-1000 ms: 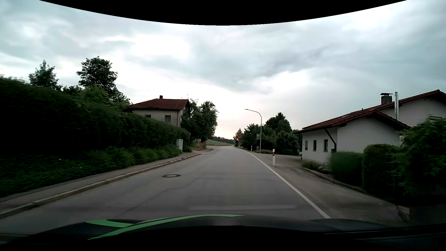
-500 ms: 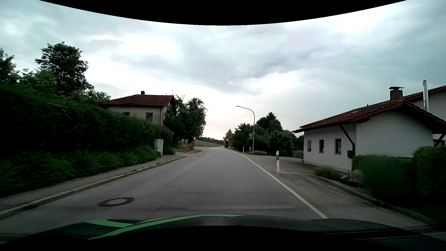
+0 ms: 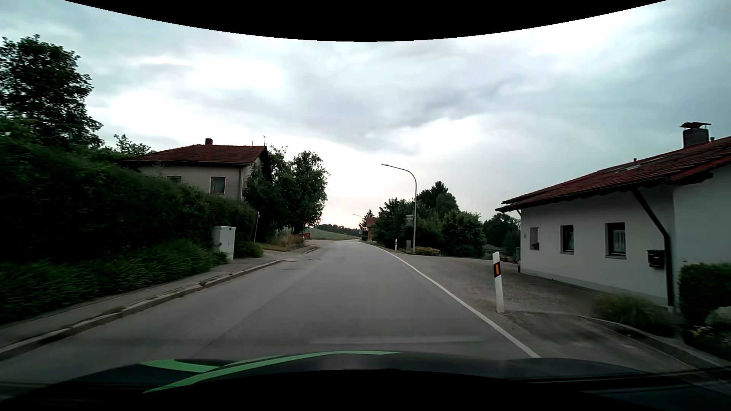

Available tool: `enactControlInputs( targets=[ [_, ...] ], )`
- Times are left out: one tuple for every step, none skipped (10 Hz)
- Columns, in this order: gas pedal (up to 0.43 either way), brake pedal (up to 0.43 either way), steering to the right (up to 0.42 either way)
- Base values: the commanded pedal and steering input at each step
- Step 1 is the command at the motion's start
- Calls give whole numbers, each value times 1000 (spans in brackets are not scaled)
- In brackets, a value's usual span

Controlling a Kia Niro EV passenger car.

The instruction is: Follow the waypoints while adhering to traffic rules and regulations

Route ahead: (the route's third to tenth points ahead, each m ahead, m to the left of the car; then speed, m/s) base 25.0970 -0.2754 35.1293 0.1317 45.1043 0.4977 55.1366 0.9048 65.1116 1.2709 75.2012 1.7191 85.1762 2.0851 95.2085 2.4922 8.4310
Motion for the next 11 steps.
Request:
enactControlInputs(
  targets=[
    [209, 0, 9],
    [209, 0, 7],
    [209, 0, 4],
    [209, 0, 3],
    [209, 0, 3],
    [209, 0, 3],
    [209, 0, 3],
    [209, 0, 2],
    [209, 0, 2],
    [209, 0, 2],
    [209, 0, 1]
  ],
)
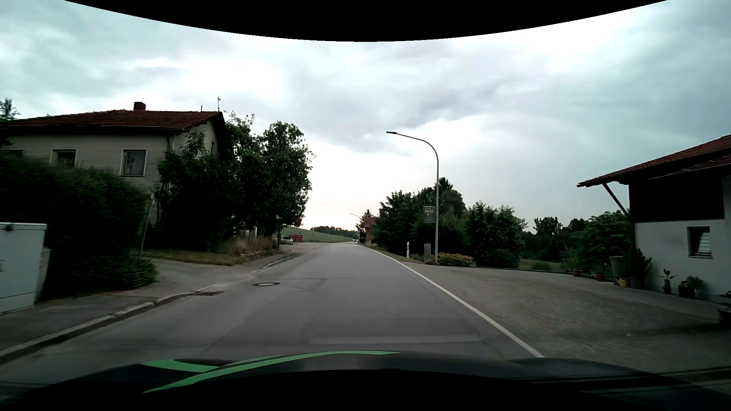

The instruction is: Follow the waypoints while adhering to traffic rules and regulations

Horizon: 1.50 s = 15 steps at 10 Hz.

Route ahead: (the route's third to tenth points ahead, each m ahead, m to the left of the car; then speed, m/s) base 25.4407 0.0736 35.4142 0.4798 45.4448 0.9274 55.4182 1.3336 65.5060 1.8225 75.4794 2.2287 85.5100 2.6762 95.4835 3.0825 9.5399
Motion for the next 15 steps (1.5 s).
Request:
enactControlInputs(
  targets=[
    [209, 0, 1],
    [209, 0, 1],
    [209, 0, 0],
    [209, 0, 0],
    [209, 0, 0],
    [209, 0, -1],
    [209, 0, -1],
    [209, 0, -3],
    [209, 0, -5],
    [209, 0, -8],
    [209, 0, -8],
    [209, 0, -8],
    [197, 0, -8],
    [189, 0, -8],
    [177, 0, -9]
  ],
)
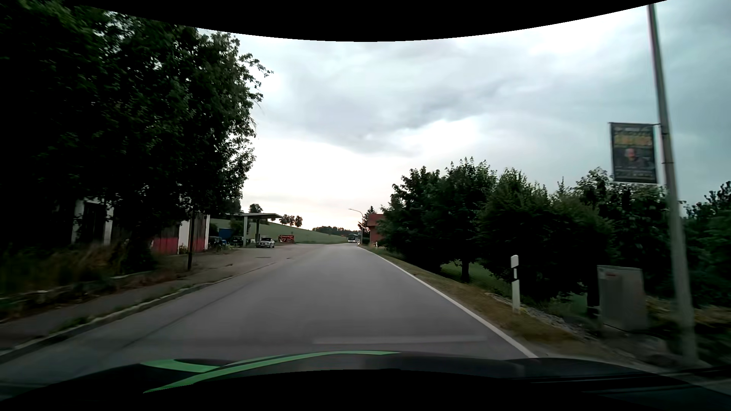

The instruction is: Follow the waypoints while adhering to traffic rules and regulations

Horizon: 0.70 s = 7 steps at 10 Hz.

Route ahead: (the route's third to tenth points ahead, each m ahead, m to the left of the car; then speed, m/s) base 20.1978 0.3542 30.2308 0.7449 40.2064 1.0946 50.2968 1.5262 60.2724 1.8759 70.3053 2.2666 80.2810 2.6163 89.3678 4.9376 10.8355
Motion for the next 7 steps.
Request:
enactControlInputs(
  targets=[
    [150, 0, -9],
    [138, 0, -9],
    [118, 0, -9],
    [98, 0, -9],
    [87, 0, -9],
    [79, 0, -9],
    [67, 0, -9]
  ],
)
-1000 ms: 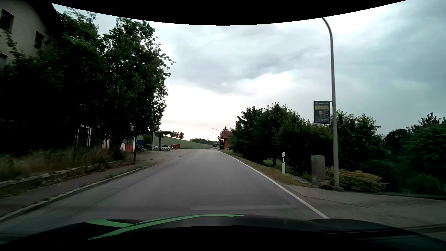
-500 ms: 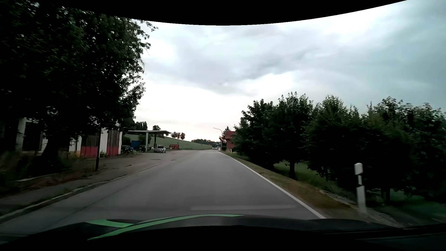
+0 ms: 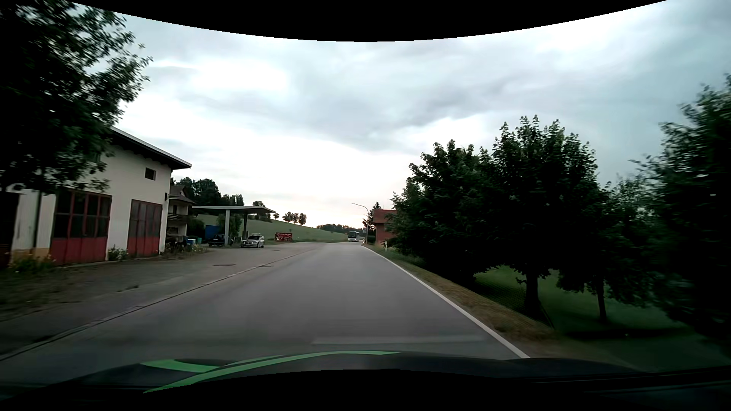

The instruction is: Follow the waypoints while adhering to traffic rules and regulations

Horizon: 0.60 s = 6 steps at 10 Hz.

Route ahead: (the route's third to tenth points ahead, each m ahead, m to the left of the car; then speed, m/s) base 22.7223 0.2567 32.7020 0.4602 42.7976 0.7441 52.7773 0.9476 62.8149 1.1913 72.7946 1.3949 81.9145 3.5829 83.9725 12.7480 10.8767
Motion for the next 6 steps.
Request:
enactControlInputs(
  targets=[
    [67, 0, -9],
    [67, 0, -9],
    [67, 0, -9],
    [67, 0, -9],
    [67, 0, -9],
    [59, 0, -9]
  ],
)
